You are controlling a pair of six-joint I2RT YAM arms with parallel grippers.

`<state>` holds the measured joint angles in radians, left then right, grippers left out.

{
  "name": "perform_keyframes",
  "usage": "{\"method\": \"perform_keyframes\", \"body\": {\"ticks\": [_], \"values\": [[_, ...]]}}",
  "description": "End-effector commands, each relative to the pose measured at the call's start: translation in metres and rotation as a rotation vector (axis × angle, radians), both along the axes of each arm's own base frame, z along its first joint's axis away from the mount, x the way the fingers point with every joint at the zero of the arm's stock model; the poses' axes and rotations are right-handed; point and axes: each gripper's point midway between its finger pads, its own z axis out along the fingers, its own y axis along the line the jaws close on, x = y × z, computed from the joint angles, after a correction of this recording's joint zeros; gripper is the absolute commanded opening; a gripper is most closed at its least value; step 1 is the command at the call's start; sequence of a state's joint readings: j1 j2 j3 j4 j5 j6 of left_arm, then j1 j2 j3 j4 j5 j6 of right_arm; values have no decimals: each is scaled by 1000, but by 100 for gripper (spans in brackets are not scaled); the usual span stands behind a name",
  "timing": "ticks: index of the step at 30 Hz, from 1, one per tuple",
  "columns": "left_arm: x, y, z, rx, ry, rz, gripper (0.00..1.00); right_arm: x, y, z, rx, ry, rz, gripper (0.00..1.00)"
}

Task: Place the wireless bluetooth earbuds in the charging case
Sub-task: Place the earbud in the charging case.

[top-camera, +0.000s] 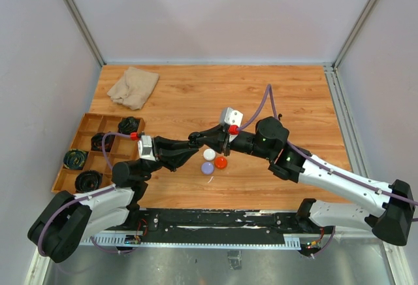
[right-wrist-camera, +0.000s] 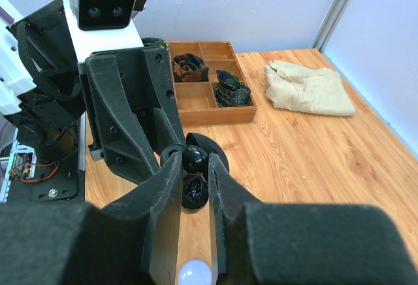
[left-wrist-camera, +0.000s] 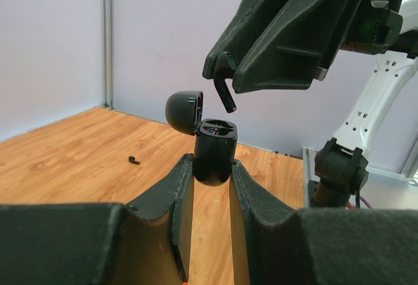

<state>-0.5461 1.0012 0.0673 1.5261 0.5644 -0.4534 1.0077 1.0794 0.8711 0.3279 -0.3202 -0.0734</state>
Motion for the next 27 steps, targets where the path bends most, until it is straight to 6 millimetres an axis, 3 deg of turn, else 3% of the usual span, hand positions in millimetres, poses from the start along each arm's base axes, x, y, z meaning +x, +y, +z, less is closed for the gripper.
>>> {"method": "perform_keyframes", "body": {"ticks": [1,27], "values": [[-23,10,49,-121,-201,-20,0,-3,5,-2,5,-20,15,11],[-18,18,59,-201,-146,2,0,-15,11,-23,-31,-8,88,11]]}}
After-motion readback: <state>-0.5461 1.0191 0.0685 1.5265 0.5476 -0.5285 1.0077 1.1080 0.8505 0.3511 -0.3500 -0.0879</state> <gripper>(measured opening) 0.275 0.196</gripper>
